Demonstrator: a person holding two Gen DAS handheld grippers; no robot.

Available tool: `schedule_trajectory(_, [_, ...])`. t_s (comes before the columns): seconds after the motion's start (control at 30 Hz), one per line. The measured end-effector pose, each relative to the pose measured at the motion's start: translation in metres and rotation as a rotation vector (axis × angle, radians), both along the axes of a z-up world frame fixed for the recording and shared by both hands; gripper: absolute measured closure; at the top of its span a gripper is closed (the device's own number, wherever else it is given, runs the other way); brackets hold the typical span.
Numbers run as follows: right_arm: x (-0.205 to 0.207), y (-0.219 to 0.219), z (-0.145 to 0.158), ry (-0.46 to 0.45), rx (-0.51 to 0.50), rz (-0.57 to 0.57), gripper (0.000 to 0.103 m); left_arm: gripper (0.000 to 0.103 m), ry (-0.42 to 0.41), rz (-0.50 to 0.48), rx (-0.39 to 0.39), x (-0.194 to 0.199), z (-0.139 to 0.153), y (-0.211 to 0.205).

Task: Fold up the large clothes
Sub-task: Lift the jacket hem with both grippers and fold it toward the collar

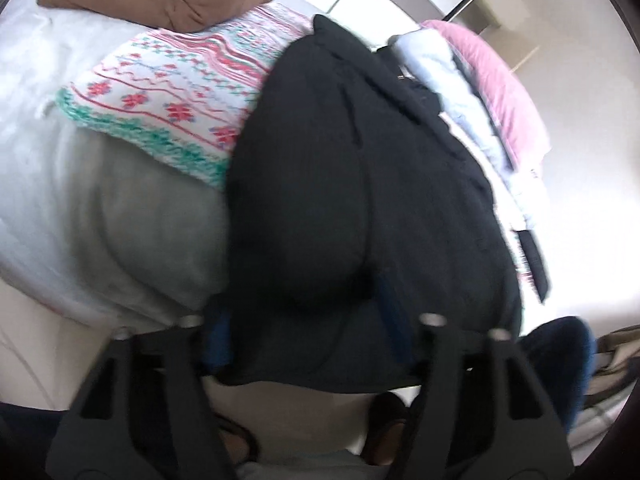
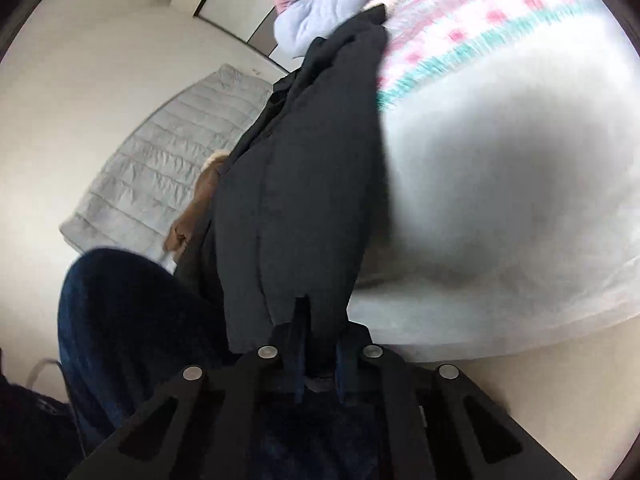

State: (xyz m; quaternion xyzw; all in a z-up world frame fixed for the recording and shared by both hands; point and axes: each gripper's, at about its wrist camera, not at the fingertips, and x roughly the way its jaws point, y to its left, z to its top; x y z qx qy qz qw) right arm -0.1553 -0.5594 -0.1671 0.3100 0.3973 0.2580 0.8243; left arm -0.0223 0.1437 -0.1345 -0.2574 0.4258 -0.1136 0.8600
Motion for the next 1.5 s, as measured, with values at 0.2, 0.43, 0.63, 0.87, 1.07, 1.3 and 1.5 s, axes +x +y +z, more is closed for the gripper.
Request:
schedule_trajectory(0.2, [-0.015,0.007,0.051,-0.022,-0.071,-0.109,0.096,0.092,0.007,-0.003,0.018,-0.012,0.011,0.007])
schedule_trajectory(0.43, [-0.019,0.021,0.110,-0.140,-0.020,-0.156,0.096,0.092,0.005,-0.007,0.055,-0.009,0.020,0.001])
schedule_trajectory(0.63, [-0.019,0.022,0.097,-0.119,0.042,-0.178,0.096,0.076,0.062,-0.002,-0.026,-0.003,0.003,0.011])
schedule_trajectory(0.87, [-0.021,0.018,0.065,-0.128,0.043,-0.184,0.080,0.075,0.036,-0.016,0.030,-0.004,0.005,-0.001])
schedule_trajectory(1.07, [-0.018,0.017,0.024,-0.060,0.085,-0.213,0.069,0.074,0.048,0.004,-0.050,-0.003,-0.001,0.008])
schedule_trajectory(1.3, [-0.022,0.020,0.027,-0.024,0.082,-0.258,0.094,0.094,0.020,-0.037,0.050,-0.011,0.012,0.000])
schedule_trajectory(1.5, [-0.023,0.017,0.086,-0.131,0.132,-0.279,0.095,0.096,-0.028,-0.092,0.067,-0.012,0.044,-0.001])
